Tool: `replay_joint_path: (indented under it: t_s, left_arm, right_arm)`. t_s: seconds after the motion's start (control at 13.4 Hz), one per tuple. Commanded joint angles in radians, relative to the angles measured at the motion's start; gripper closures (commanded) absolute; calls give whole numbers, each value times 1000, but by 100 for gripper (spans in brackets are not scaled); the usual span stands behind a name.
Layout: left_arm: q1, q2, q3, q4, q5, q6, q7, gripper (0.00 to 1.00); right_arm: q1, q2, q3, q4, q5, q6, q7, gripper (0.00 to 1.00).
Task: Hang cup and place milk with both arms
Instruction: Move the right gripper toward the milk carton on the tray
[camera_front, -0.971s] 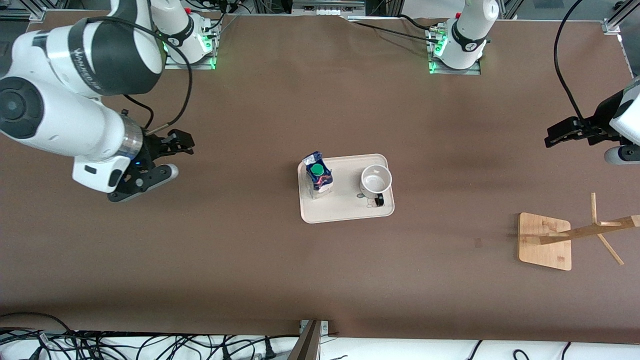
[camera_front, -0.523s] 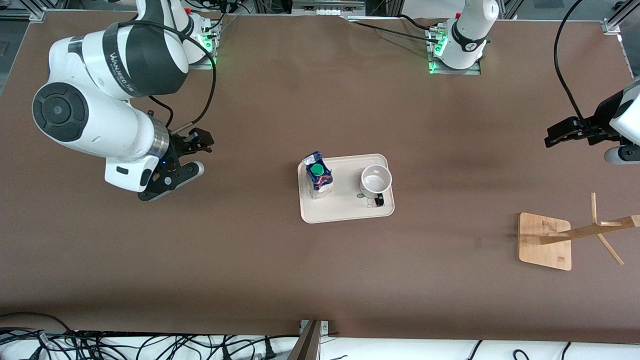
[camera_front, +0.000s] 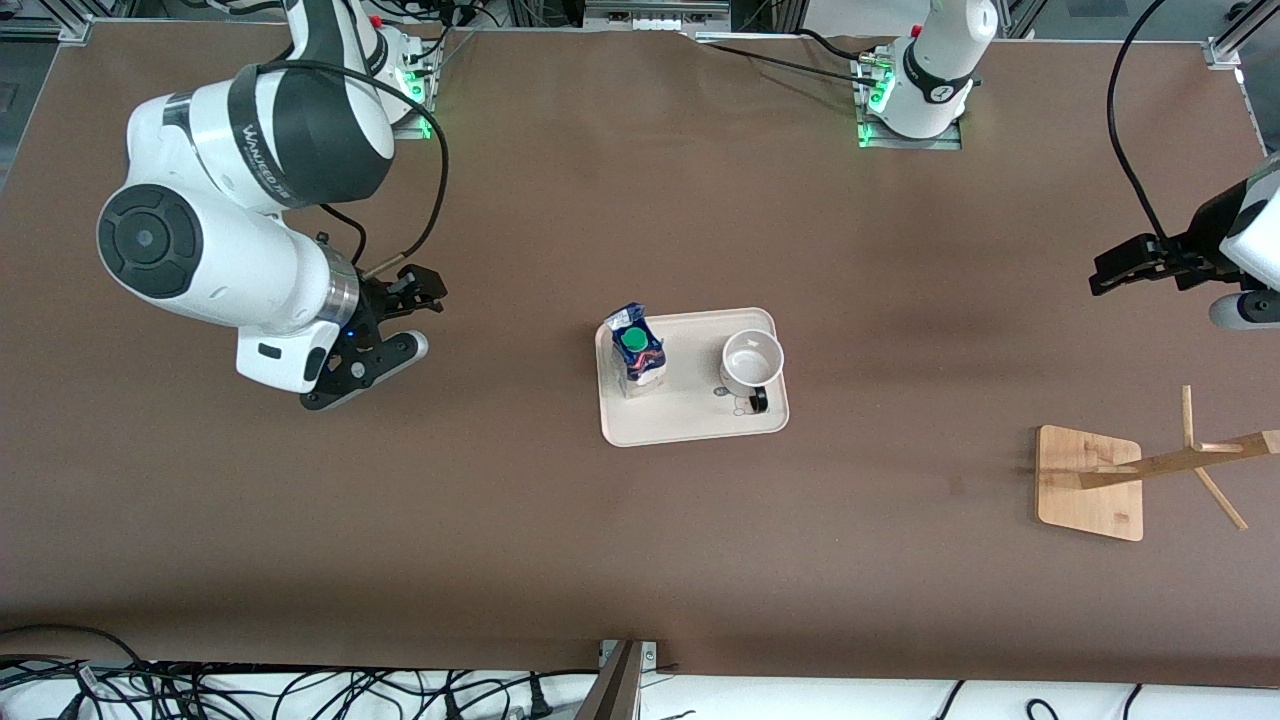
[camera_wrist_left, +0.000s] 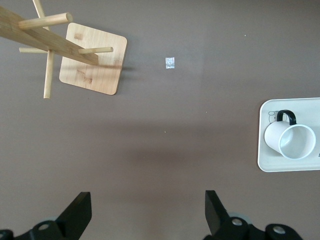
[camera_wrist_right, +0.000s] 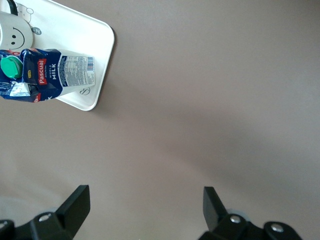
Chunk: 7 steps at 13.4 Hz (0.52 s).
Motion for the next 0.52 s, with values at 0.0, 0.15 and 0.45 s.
replay_joint_path:
  t_s: [0.0,0.15,0.45]
  left_arm:
    - [2,-1,-4,17,-8,-19,-10,0]
    - [2,-1,-2,17,-9,-19,-10,0]
    - [2,-1,-4,18,-9,-18,-10,0]
  right_arm:
    - [8,-6,-2,-6,21,11,11,0]
    - [21,-3,-2,-6,23,23,11,0]
    - [36,4,-2,-6,23,35,12,0]
